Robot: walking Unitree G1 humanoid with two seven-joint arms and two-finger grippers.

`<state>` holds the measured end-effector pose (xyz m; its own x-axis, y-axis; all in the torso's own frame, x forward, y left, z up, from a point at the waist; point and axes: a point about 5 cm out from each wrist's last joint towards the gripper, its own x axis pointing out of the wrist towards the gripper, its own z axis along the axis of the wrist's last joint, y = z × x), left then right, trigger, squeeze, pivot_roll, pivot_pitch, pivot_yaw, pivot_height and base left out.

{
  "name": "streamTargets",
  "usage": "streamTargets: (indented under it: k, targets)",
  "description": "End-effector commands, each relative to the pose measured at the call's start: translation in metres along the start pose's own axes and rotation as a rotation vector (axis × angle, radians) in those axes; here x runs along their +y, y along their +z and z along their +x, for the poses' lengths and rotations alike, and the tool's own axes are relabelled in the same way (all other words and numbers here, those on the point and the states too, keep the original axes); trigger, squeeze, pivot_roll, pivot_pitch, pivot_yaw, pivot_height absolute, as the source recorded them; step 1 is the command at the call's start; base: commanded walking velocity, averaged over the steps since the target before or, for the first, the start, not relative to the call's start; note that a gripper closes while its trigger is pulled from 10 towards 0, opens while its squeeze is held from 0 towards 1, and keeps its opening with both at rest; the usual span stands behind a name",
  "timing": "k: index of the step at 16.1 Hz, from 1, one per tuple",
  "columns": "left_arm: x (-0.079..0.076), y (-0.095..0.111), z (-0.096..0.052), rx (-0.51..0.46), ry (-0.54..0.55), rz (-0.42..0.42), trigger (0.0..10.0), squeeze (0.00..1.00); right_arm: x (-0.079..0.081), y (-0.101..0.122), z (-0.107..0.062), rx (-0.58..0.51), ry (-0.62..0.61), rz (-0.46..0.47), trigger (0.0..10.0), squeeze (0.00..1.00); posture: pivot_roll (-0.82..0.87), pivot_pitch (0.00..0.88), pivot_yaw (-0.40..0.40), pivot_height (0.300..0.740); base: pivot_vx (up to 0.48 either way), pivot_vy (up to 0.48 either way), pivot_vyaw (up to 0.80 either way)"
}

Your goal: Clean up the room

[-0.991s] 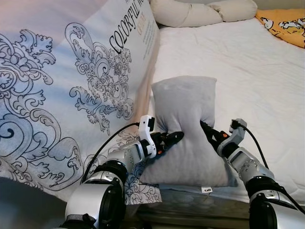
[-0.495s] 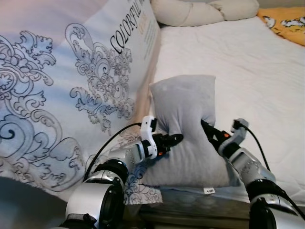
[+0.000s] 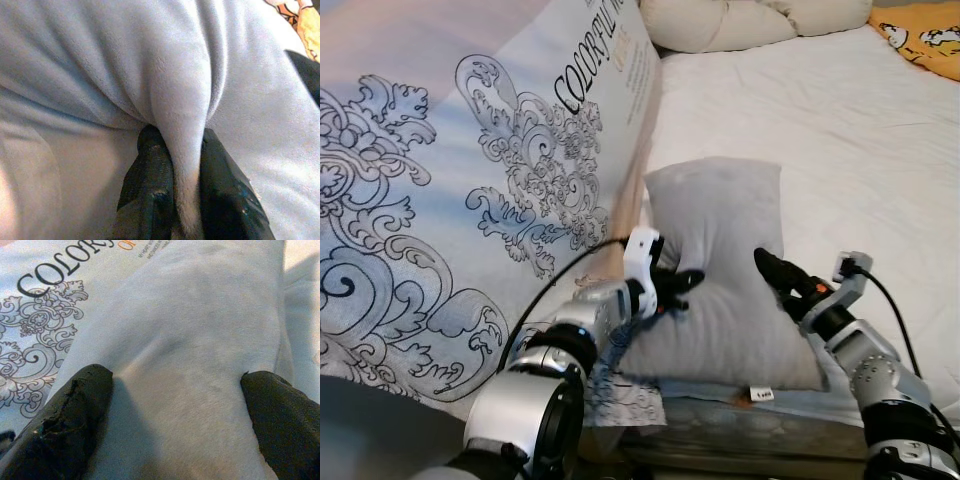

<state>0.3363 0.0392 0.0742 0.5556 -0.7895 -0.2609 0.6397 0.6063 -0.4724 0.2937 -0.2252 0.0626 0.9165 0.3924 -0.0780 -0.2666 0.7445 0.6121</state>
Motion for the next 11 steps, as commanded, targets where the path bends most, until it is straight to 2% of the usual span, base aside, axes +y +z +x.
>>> streamTargets:
  k: [1, 3, 6, 8, 11]
  targets:
    - [0.003, 0.022, -0.002, -0.064, 0.023, 0.021, 0.0, 0.0, 0.001, -0.005, -0.003, 0.029, -0.003, -0.027, 10.0, 0.0, -0.12, 0.0, 0.222, 0.74, 0.0, 0.0, 0.0]
    - [0.002, 0.037, -0.002, -0.115, -0.002, 0.022, 0.0, 0.0, -0.002, -0.007, -0.003, 0.036, -0.047, -0.058, 10.0, 0.0, -0.12, 0.0, 0.223, 0.74, 0.0, 0.0, 0.0]
    - [0.008, 0.053, -0.008, -0.157, 0.04, 0.088, 0.0, 0.0, 0.001, -0.002, 0.002, -0.01, -0.076, -0.076, 10.0, 0.0, -0.12, 0.0, 0.22, 0.74, 0.0, 0.0, 0.0]
    - [0.012, 0.069, -0.013, -0.185, 0.066, 0.158, 0.0, 0.0, 0.002, 0.008, 0.004, -0.061, -0.074, -0.093, 10.0, 0.0, -0.11, 0.0, 0.211, 0.74, 0.0, 0.0, 0.0]
    - [0.012, 0.092, -0.019, -0.201, 0.079, 0.316, 0.0, 0.0, 0.011, 0.023, 0.008, -0.158, -0.014, -0.079, 10.0, 0.0, -0.11, 0.0, 0.207, 0.74, 0.0, 0.0, 0.0]
